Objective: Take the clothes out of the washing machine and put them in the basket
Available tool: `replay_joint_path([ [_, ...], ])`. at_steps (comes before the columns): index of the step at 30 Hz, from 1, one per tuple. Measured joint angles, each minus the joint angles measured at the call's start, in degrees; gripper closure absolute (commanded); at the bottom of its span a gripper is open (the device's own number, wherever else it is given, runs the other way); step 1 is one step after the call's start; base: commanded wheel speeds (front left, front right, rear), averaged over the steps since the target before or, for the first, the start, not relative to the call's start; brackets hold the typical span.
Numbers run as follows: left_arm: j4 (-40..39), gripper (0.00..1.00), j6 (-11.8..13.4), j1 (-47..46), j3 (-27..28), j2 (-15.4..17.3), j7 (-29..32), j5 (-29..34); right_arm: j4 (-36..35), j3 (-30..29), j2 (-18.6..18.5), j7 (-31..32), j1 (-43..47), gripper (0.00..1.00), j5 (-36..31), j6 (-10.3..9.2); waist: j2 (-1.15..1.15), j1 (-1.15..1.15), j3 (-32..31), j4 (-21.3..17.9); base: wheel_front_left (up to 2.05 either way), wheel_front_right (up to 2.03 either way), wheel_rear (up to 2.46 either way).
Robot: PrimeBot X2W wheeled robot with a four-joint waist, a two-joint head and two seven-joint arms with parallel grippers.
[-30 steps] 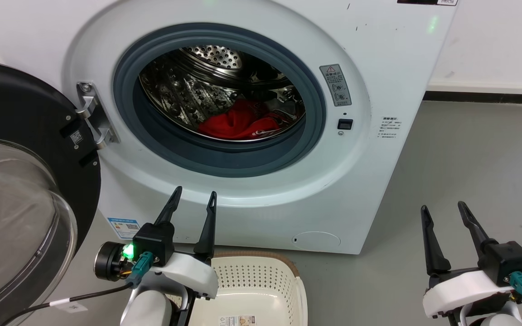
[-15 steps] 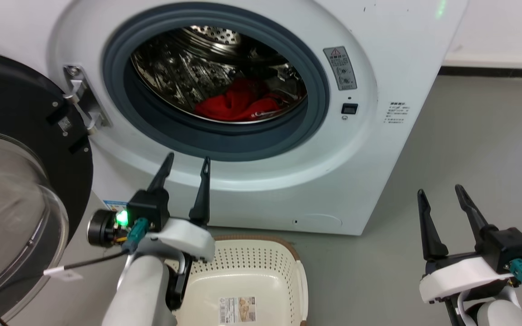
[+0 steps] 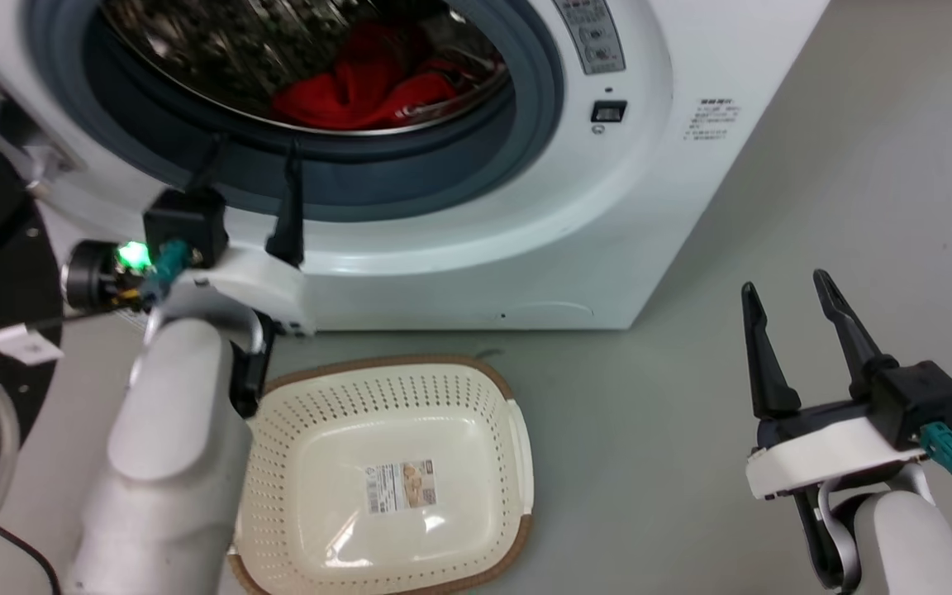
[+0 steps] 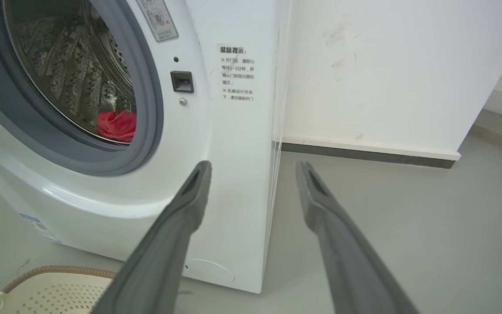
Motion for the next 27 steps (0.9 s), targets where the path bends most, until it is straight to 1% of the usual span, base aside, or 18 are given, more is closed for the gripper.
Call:
replay_joint_path([
  [2, 3.1, 0.00, -0.3, -3.2, 0.1, 1.3, 0.2, 0.4, 0.3, 0.6, 0.0, -0.3, -0.9, 0.00, 0.5, 0.01, 0.00, 0.00, 1.8, -0.8, 0.00, 0.00, 0.00],
  [7, 10.4, 0.00, -0.5, -11.9, 0.2, 4.7, 3.1, 1.0, 1.6, 2.3, 0.0, -1.1, -3.2, 0.00, 2.1, 0.00, 0.00, 0.00, 5.8, -3.3, 0.00, 0.00, 0.00],
  [16, 19.6, 0.00, -1.9, -24.1, -1.4, 8.6, 9.6, 2.3, 4.2, 4.5, 0.0, -1.9, -6.3, 0.00, 6.8, 0.00, 0.00, 0.00, 11.4, -7.8, 0.00, 0.00, 0.00],
  [20, 23.2, 0.00, -3.0, -30.0, -2.4, 11.1, 14.2, 2.6, 4.1, 6.2, 0.0, -2.0, -7.2, 0.00, 8.1, 0.00, 0.00, 0.00, 13.5, -9.7, 0.00, 0.00, 0.00],
  [24, 26.7, 0.00, -4.0, -35.2, -4.2, 12.6, 20.4, 3.5, 3.3, 7.1, 0.0, -2.0, -7.5, 0.00, 9.3, 0.01, 0.00, 0.00, 15.7, -11.4, 0.00, 0.00, 0.00],
  [27, 28.9, 0.00, -4.2, -38.7, -5.1, 13.7, 24.9, 3.8, 3.2, 7.8, 0.0, -2.1, -7.9, 0.00, 10.1, 0.00, 0.00, 0.00, 17.4, -12.5, 0.00, 0.00, 0.00],
])
